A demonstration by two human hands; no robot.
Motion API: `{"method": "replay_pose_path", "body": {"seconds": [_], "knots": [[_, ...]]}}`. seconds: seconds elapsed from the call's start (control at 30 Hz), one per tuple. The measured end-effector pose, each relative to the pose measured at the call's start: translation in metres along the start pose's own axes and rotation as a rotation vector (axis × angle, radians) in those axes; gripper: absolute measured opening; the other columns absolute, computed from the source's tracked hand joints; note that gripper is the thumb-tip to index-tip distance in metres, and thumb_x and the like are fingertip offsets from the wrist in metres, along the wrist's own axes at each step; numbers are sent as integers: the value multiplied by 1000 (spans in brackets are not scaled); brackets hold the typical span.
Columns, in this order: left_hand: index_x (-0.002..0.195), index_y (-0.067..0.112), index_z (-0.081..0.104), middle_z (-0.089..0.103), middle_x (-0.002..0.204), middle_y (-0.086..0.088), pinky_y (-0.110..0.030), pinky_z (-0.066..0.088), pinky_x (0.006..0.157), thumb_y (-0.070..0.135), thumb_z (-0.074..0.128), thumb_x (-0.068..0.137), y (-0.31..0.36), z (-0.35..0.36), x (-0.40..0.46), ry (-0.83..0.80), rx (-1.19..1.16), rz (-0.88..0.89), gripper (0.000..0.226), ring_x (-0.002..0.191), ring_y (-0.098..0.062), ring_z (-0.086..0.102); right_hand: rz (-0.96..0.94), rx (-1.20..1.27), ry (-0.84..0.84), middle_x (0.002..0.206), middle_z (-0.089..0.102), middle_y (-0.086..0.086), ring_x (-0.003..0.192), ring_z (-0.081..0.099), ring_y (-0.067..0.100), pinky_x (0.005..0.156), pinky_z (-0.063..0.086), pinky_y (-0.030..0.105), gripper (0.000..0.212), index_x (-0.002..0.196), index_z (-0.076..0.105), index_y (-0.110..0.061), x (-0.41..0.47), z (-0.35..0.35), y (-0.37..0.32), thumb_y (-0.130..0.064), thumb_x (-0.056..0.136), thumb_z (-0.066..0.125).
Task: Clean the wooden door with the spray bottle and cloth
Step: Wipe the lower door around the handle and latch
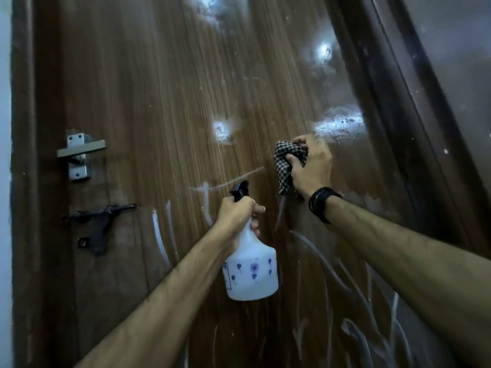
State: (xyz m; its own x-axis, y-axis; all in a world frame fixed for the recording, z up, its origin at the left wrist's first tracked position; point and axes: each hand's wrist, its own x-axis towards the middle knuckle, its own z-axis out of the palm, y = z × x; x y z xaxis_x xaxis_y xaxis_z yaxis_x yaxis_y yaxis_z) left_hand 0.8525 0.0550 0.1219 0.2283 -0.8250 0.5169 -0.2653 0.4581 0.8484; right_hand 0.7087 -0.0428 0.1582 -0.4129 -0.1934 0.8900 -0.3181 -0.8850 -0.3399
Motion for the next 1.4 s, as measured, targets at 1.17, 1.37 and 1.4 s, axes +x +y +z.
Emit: {"method": "replay_pose_path", "body": {"seconds": [1.17, 1.37, 1.4], "knots": [[98, 11, 59, 62, 81, -4, -26, 45, 46, 1, 62, 90, -6, -67, -9, 44, -217, -97, 13, 44, -7, 47, -503, -388, -269, 123, 48, 11, 105, 42, 29, 83, 43, 38, 32, 131, 58, -23, 19, 96, -17, -19, 100, 54], [73, 14, 61, 56, 55, 4, -28, 43, 48, -2, 61, 90, -15, -62, -15, 64, -264, -91, 23, 41, -9, 44, -542, -401, -293, 126, 44, 8, 103, 35, 25, 80, 45, 40, 32, 131, 50, -28, 3, 90, 3, -22, 100, 52], [73, 14, 60, 55, 51, 5, -28, 43, 48, -2, 60, 90, -15, -62, -14, 84, -270, -85, 23, 39, -9, 43, -539, -402, -297, 127, 43, 7, 103, 33, 23, 81, 45, 40, 31, 132, 51, -28, 3, 90, 3, -25, 101, 51]]}}
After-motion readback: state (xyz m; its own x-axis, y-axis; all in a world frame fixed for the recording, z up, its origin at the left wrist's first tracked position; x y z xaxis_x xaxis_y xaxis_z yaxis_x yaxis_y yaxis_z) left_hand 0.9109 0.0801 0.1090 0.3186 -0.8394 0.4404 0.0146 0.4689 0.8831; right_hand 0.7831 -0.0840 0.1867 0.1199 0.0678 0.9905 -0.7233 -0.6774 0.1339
